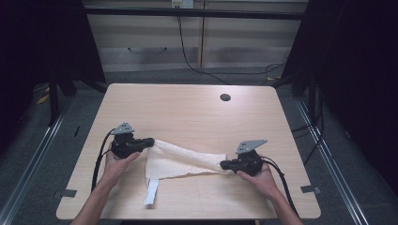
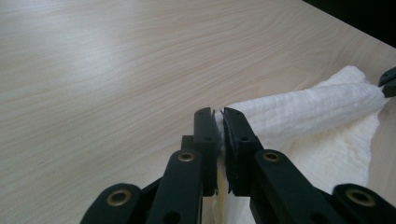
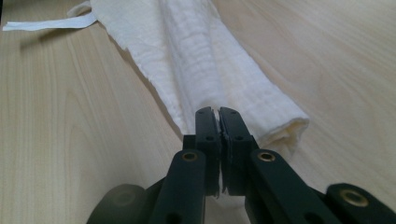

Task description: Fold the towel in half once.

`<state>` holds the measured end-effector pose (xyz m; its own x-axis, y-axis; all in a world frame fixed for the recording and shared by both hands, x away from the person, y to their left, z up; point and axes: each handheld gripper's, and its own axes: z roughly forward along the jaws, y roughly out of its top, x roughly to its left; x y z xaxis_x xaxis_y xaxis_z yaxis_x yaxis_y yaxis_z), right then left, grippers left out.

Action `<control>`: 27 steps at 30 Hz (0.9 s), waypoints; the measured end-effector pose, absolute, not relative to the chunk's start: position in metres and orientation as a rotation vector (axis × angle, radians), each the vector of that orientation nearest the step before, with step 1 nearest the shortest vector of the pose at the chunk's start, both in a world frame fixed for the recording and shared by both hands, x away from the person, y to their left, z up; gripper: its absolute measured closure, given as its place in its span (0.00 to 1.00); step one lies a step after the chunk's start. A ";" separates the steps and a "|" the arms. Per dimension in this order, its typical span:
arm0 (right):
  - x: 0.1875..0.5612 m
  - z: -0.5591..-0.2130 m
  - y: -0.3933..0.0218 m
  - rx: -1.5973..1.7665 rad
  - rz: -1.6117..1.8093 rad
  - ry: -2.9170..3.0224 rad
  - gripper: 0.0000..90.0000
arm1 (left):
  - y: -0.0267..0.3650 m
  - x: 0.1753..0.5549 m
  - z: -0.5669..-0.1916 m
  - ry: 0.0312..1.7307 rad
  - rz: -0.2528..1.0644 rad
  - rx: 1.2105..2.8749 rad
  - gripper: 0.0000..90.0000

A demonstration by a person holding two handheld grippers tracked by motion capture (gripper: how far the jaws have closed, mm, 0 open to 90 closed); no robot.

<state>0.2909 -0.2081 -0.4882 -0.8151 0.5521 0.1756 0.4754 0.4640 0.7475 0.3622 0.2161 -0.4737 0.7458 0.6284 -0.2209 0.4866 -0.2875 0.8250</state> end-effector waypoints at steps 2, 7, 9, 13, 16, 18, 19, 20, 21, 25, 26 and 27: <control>0.291 -0.490 -0.208 0.916 1.283 2.615 0.98 | 0.216 0.361 -0.473 0.845 0.182 1.945 0.94; 0.293 -0.500 -0.203 0.942 1.242 2.649 0.98 | 0.216 0.351 -0.463 0.785 0.197 1.943 0.94; 0.293 -0.502 -0.202 0.956 1.254 2.650 0.98 | 0.216 0.347 -0.460 0.760 0.190 1.941 0.94; 0.294 -0.504 -0.204 0.991 1.284 2.643 0.98 | 0.217 0.337 -0.458 0.710 0.173 1.933 0.94; 0.294 -0.505 -0.205 0.994 1.297 2.640 0.98 | 0.219 0.331 -0.457 0.700 0.175 1.938 0.94; 0.294 -0.505 -0.206 1.012 1.307 2.641 0.98 | 0.221 0.327 -0.457 0.682 0.170 1.952 0.94; 0.295 -0.506 -0.206 1.012 1.318 2.638 0.98 | 0.221 0.322 -0.457 0.665 0.175 1.974 0.94; 0.294 -0.506 -0.206 1.011 1.315 2.637 0.98 | 0.220 0.318 -0.458 0.658 0.173 1.983 0.94; 0.294 -0.506 -0.206 1.012 1.310 2.638 0.98 | 0.220 0.318 -0.458 0.658 0.173 1.983 0.94; 0.293 -0.505 -0.205 1.017 1.303 2.632 0.98 | 0.219 0.302 -0.465 0.626 0.165 2.039 0.94; 0.294 -0.505 -0.205 1.018 1.303 2.633 0.98 | 0.220 0.300 -0.466 0.625 0.160 2.043 0.94; 0.294 -0.505 -0.205 1.022 1.300 2.633 0.98 | 0.220 0.299 -0.466 0.621 0.159 2.054 0.94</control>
